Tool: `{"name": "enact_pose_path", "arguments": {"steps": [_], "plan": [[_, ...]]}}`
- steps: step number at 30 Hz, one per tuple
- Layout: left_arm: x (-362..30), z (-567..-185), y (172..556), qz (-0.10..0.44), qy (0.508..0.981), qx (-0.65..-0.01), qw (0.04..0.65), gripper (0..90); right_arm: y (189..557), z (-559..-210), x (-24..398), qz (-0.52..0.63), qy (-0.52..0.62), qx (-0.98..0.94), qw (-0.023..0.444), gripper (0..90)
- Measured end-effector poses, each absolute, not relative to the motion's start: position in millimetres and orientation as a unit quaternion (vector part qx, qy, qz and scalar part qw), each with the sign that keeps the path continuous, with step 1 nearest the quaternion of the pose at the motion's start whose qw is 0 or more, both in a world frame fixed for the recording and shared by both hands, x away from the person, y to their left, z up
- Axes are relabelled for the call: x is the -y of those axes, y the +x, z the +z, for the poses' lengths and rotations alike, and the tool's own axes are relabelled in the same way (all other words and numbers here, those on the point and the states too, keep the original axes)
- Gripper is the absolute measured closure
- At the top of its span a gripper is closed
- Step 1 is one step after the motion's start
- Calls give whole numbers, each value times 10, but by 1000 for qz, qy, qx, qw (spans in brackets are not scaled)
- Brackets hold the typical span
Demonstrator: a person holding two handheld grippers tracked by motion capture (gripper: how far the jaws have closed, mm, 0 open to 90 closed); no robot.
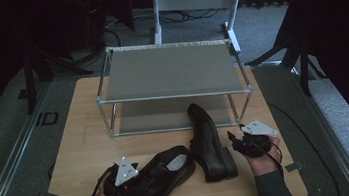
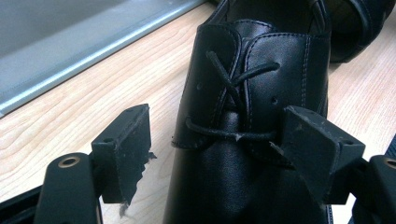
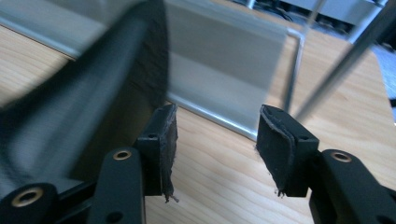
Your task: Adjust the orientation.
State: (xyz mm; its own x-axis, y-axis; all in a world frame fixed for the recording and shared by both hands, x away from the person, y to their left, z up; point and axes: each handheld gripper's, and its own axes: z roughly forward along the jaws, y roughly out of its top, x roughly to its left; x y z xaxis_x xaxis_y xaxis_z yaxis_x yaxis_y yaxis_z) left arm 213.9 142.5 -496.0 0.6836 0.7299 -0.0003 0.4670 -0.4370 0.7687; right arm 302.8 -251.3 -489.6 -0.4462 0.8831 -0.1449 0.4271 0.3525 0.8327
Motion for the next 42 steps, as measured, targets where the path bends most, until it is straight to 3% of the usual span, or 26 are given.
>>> {"name": "enact_pose_path", "arguments": {"steps": [10,27,36,42], "plan": [[-1376,-5002,2108,161,834,-355,390,249,2919,-4632,2069,418,357,-790,272,541],[-1381,-5011,2094,153,831,-357,397,277,2879,-4698,1403,417,274,-845,194,640],[-1378,-5011,2093,155,831,-357,397,277,2936,-4813,1180,366,259,-880,154,629],[-1373,-5002,2103,158,831,-356,397,277,2973,-4879,1101,329,262,-893,160,725]]}}
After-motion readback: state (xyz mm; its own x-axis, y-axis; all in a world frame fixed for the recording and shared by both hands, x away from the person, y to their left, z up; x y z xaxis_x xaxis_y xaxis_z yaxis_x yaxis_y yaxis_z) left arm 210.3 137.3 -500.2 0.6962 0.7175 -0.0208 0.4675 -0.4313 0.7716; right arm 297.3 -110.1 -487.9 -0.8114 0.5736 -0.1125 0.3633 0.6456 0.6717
